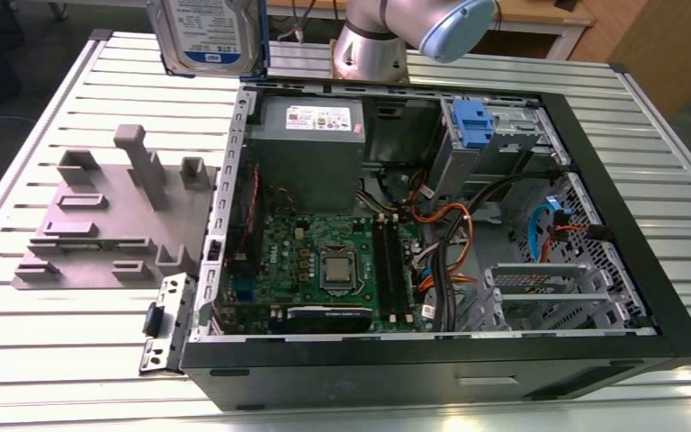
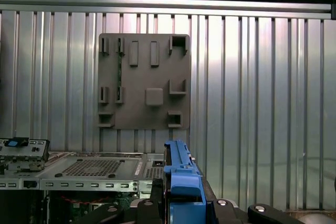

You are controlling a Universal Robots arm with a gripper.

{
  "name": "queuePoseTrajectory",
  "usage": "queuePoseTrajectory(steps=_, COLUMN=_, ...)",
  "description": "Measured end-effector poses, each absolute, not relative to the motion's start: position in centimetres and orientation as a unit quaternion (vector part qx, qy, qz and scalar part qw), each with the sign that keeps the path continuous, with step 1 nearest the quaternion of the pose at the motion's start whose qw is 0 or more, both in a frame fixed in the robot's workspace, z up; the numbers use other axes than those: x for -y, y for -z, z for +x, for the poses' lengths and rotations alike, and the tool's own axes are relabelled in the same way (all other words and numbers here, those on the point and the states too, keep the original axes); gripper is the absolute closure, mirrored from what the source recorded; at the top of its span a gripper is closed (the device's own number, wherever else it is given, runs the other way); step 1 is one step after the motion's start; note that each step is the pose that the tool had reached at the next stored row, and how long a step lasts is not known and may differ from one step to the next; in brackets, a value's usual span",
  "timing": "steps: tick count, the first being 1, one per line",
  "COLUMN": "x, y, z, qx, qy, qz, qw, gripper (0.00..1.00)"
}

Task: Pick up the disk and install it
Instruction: 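Pick up the disk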

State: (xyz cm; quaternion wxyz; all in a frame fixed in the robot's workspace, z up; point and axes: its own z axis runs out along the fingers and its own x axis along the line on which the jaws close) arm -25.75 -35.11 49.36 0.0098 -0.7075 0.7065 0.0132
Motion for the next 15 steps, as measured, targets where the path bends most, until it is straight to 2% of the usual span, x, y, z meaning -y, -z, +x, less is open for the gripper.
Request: queuePoseTrajectory(steps=15, x=35.12, y=-49.37, z=-25.3, qx=-0.706, qy=-0.013, qz=-0.708, qw=0.01, gripper=0.64)
